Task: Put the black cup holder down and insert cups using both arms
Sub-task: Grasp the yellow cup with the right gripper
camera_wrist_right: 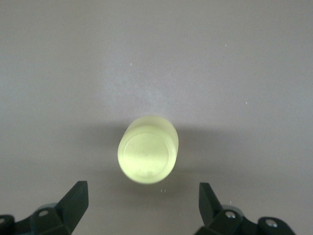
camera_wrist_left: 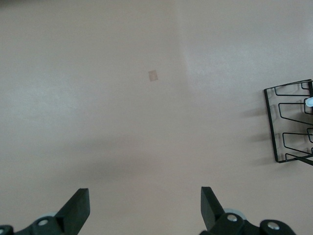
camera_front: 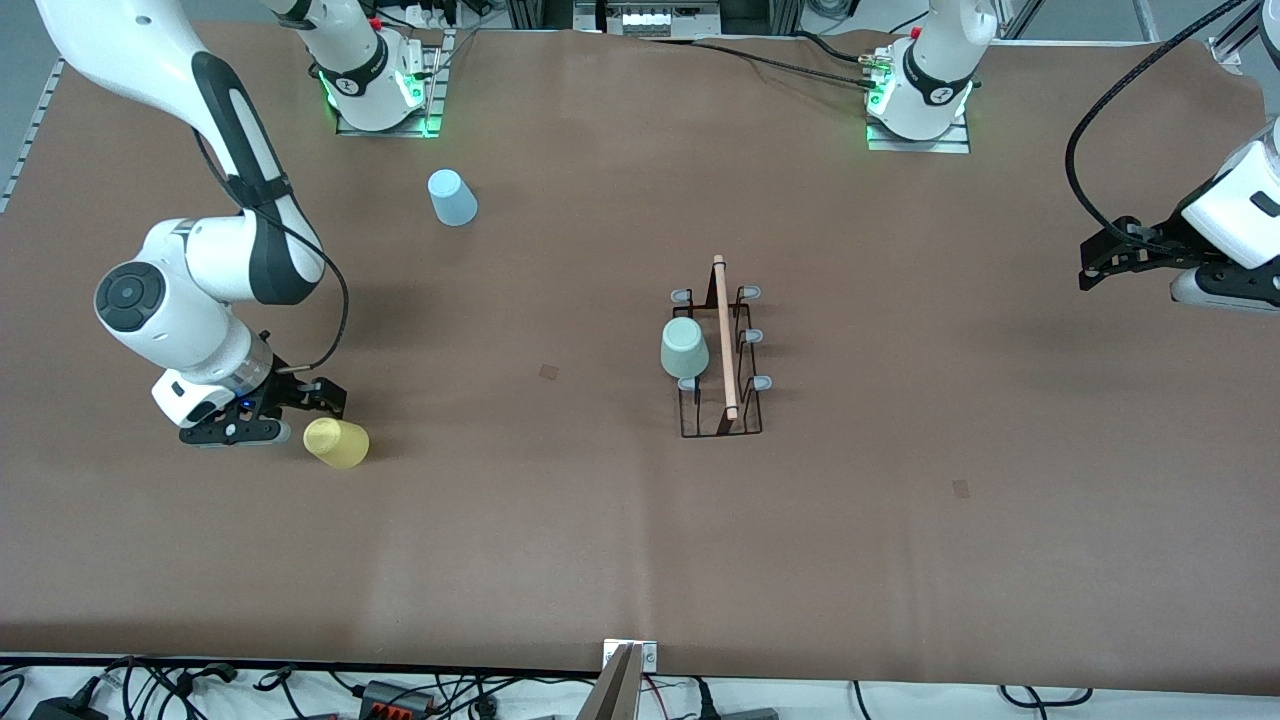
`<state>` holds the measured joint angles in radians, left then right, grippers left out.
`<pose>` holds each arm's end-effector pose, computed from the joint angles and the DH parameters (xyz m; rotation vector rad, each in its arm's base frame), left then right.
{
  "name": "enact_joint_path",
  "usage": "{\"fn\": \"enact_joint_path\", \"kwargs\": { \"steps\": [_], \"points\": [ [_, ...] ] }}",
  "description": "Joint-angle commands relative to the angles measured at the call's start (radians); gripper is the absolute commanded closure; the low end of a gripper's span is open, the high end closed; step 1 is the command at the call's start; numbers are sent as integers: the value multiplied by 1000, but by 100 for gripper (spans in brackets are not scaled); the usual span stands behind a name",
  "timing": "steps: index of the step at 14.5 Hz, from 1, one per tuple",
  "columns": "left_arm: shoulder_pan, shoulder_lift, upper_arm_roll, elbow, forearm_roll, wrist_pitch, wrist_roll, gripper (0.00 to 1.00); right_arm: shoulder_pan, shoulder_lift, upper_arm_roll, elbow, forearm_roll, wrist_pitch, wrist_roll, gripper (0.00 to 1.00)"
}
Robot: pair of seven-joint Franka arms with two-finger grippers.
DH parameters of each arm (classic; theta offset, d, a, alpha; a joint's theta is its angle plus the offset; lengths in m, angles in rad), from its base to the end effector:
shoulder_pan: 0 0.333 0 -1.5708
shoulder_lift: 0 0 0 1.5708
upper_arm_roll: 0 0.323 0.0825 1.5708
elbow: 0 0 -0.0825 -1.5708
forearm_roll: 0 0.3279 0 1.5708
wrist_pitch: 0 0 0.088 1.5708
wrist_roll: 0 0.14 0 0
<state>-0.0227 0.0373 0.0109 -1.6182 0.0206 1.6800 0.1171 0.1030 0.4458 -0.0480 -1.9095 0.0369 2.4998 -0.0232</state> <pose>0.5196 -0.0036 0.5694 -3.1125 0.2040 -0.0364 0.6103 0.0361 0.2900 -3.1259 -0.0882 -0.2273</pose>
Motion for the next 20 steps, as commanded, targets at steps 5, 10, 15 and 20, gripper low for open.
{"fn": "enact_joint_path", "kwargs": {
  "steps": [5, 10, 15, 20],
  "points": [
    [6, -19, -2, -20, -1, 9, 23, 0, -32, 119, 13, 55, -3, 119, -15, 0],
    [6, -20, -2, -20, -1, 9, 23, 0, -31, 125, 16, 64, 1, 119, -14, 0],
    [6, -20, -2, -20, -1, 9, 23, 0, -26, 143, 19, 90, 3, 119, -14, 5],
    [7, -19, 0, -20, -1, 9, 24, 0, -23, 143, 20, 86, 5, 117, -14, 8]
  ]
}}
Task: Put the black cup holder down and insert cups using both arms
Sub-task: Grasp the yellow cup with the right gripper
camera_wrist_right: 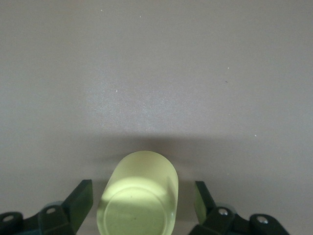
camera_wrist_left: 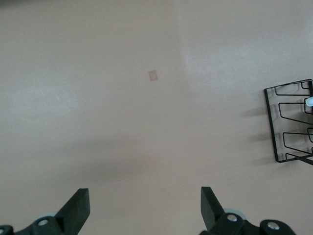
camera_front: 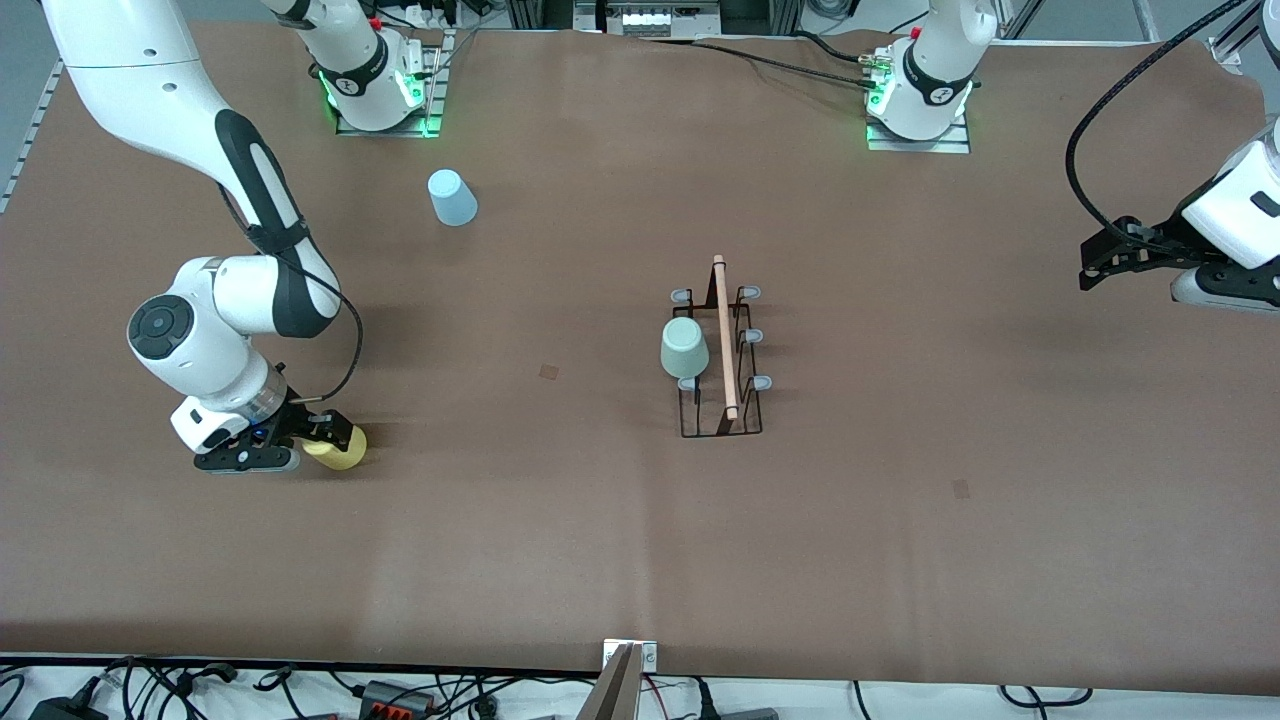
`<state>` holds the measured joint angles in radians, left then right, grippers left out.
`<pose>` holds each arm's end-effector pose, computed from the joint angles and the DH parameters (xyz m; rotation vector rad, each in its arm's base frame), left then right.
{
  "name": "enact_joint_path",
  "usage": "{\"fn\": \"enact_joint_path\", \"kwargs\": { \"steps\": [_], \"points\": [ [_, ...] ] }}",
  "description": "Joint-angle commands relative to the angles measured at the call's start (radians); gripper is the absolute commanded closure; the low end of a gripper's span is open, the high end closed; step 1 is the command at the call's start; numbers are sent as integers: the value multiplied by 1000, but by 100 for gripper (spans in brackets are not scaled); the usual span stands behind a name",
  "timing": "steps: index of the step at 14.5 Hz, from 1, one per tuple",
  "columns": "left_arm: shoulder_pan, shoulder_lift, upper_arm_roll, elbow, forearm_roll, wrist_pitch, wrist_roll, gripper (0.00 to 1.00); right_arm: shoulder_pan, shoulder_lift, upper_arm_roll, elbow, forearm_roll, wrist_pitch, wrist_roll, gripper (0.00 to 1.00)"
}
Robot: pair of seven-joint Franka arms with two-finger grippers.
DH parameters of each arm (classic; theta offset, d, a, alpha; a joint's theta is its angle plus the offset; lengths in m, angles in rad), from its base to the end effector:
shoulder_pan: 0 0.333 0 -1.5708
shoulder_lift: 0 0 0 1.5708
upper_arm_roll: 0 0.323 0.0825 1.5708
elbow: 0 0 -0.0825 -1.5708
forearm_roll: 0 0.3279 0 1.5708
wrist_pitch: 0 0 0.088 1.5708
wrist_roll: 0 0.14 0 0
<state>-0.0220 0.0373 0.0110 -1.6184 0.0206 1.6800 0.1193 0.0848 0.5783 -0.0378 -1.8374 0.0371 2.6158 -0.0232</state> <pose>0.5196 -0.0031 0.5693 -3.1124 0.2062 -0.0361 0.6383 0.0320 0.2484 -3.1207 -0.0752 -0.3142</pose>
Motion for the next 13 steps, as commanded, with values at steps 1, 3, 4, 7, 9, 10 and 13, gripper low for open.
{"fn": "enact_joint_path", "kwargs": {
  "steps": [1, 3, 4, 7, 9, 10, 13],
  "points": [
    [7, -19, -2, -20, -1, 9, 22, 0, -5, 12, 12, 10, 4, 0, -14, 10],
    [8, -20, -2, -20, -1, 9, 22, 0, -5, 12, 12, 6, 4, -5, -14, 23],
    [8, -19, 0, -20, -1, 9, 22, 0, -4, 15, 13, 3, 6, -8, -15, 30],
    [8, -19, 0, -20, -1, 9, 22, 0, -4, 15, 13, 0, 4, -10, -18, 61],
    [8, -19, 0, -20, -1, 9, 22, 0, -2, 14, 13, 3, 4, -11, -23, 79],
    [8, -19, 0, -20, -1, 9, 22, 0, 0, 11, 13, 4, 3, -13, -24, 82],
    [8, -20, 0, -20, -1, 9, 22, 0, 56, -52, 13, 6, 9, -74, -11, 82]
  ]
}}
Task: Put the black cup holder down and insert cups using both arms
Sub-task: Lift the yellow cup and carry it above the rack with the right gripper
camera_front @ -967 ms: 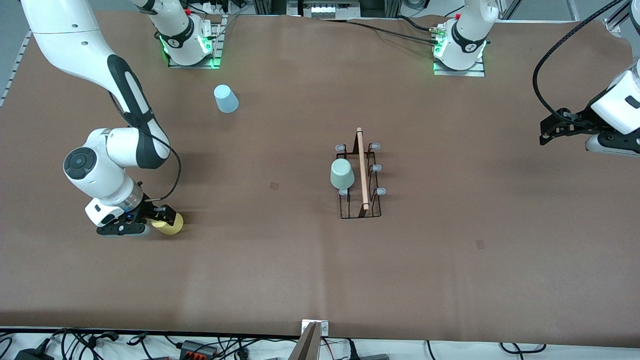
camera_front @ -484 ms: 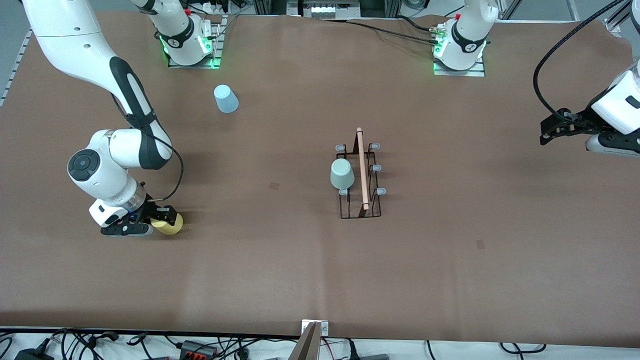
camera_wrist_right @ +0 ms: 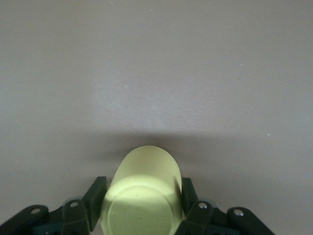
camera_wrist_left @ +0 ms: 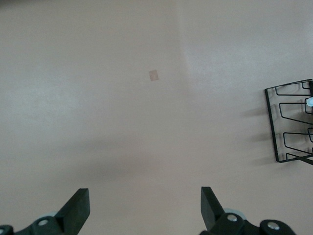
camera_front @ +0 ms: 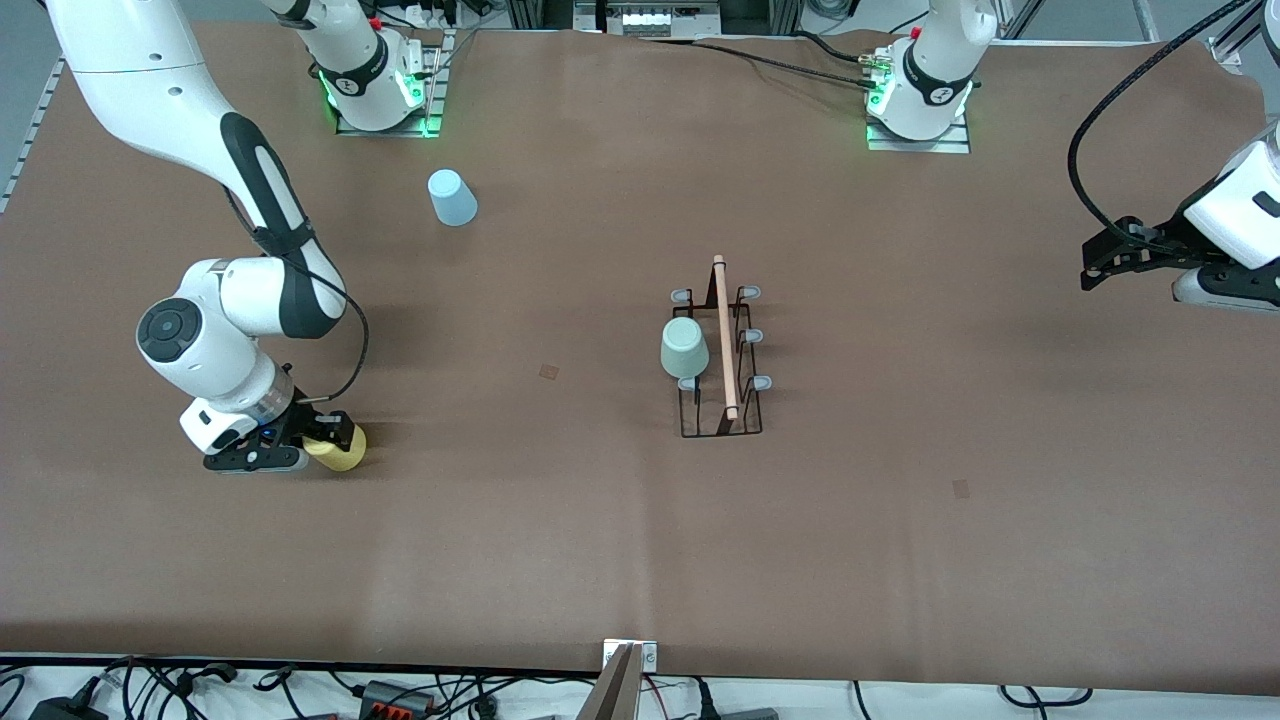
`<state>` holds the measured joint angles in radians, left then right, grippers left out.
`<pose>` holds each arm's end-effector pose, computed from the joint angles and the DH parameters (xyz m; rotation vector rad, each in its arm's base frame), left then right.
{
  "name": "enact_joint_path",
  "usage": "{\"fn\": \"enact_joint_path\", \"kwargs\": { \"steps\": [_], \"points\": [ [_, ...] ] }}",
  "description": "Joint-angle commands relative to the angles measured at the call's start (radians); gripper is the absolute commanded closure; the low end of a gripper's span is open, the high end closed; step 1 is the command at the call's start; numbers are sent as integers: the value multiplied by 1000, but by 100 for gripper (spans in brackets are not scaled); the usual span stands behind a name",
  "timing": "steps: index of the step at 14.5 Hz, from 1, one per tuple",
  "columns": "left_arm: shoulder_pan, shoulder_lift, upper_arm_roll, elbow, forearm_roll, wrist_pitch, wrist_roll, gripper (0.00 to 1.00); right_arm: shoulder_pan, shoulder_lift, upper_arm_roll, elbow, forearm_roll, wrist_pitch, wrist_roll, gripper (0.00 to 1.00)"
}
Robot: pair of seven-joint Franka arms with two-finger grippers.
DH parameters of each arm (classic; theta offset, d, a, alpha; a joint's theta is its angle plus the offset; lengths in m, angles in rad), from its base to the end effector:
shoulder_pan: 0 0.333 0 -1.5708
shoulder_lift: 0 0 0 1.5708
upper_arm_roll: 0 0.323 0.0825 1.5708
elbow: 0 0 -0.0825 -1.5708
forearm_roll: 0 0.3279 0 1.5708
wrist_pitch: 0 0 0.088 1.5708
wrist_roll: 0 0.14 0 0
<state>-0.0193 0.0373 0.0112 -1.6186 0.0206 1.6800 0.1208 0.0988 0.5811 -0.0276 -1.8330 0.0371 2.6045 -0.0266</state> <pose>0.5196 -0.0016 0.5692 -3.1125 0.2040 -0.0357 0.6371 0.0469 0.2470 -3.1138 -0.1148 -0.2978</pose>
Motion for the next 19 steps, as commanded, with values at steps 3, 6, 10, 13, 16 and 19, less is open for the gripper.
{"fn": "enact_joint_path", "kwargs": {
  "steps": [3, 6, 10, 13, 16, 19],
  "points": [
    [5, -19, 0, -20, -1, 9, 20, 0, 128, -173, 3, 1, 23, -217, 124, 82],
    [5, -19, 0, -20, -1, 9, 20, 0, 283, -256, 32, 1, 23, -345, 441, 82],
    [5, -19, 0, -20, -1, 9, 20, 0, 364, -285, 161, 18, 6, -345, 813, 82],
    [5, -19, 0, -20, -1, 9, 20, 0, 456, -282, 181, 50, 4, -345, 1023, 82],
    [5, -19, 0, -20, -1, 9, 20, 0, 544, -274, 183, 89, 1, -345, 1177, 82],
    [5, -19, 0, -20, -1, 9, 20, 0, 605, -193, 181, 193, -66, -350, 1257, 82]
  ]
}}
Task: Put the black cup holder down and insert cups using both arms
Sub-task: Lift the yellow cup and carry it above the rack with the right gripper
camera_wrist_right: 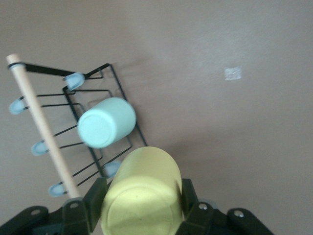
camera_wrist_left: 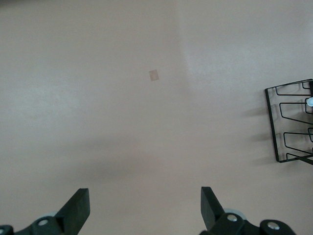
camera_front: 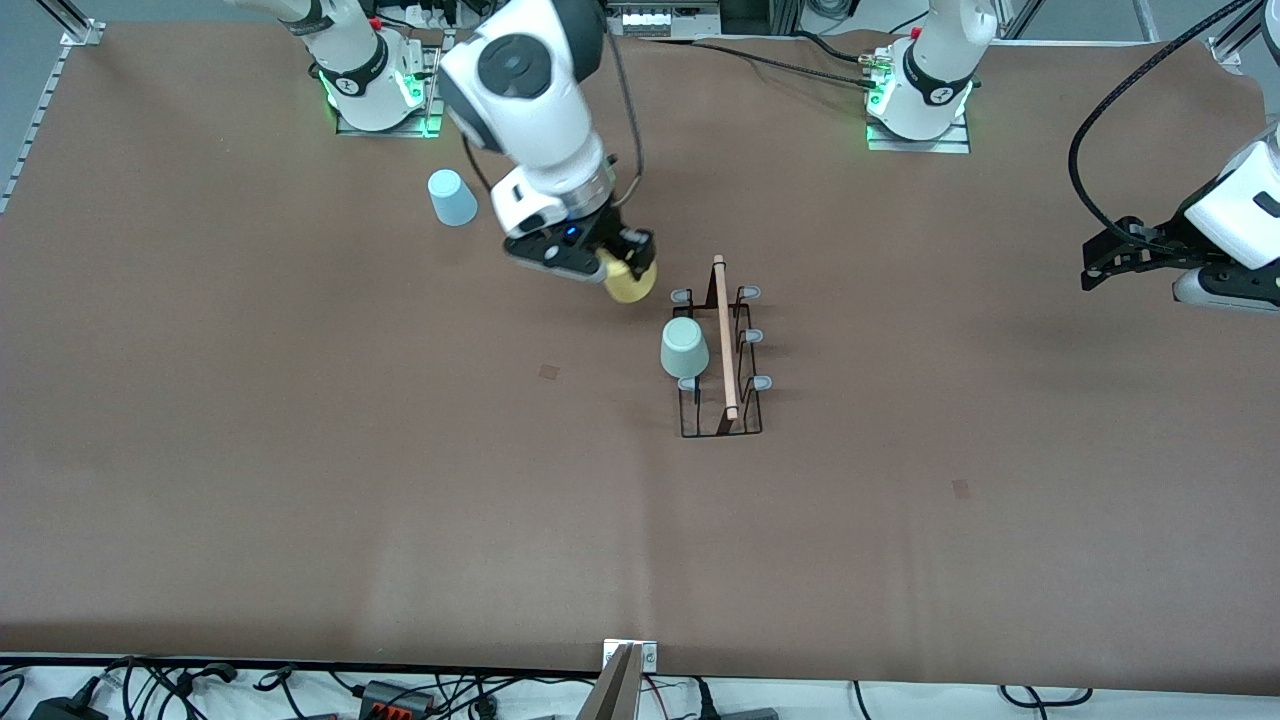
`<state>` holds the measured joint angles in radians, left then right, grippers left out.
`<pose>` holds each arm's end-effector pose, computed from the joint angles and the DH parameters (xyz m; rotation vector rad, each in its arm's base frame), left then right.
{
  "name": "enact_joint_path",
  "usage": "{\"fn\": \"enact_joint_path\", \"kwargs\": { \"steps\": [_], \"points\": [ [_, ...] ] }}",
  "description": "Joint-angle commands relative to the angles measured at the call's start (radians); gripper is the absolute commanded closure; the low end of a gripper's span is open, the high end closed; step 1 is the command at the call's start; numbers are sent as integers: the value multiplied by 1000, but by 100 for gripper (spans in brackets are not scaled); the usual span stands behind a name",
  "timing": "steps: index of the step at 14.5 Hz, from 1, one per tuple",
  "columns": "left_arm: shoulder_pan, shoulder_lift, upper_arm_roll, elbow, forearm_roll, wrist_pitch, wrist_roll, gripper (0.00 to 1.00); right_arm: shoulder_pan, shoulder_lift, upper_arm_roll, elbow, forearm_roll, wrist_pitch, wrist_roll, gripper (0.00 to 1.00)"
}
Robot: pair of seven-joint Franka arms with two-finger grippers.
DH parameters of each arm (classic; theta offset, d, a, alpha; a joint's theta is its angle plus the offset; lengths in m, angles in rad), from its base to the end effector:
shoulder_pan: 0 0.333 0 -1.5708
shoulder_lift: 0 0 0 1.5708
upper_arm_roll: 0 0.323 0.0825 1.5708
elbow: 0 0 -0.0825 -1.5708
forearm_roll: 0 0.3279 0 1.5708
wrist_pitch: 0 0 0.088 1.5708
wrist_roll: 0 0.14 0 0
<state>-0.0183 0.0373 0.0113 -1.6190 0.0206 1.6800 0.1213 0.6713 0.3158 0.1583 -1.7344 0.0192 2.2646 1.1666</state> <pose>0.5195 -0.0011 0.5690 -3.1125 0.2031 -0.0350 0.4267 0.4542 0.4205 -2.8748 0.5242 -0.0945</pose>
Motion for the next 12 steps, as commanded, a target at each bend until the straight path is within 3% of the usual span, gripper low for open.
{"fn": "enact_joint_path", "kwargs": {
  "steps": [1, 5, 12],
  "points": [
    [4, -19, -1, -19, -1, 9, 20, 0, 51, 110, -8, 136, -76, -10, 83, 82],
    [4, -19, -1, -19, -1, 9, 20, 0, 94, 224, -19, 266, -123, -45, 119, 82],
    [4, -19, -1, -19, -1, 9, 20, 0, 128, 275, -23, 274, -131, -45, 127, 81]
  ]
}}
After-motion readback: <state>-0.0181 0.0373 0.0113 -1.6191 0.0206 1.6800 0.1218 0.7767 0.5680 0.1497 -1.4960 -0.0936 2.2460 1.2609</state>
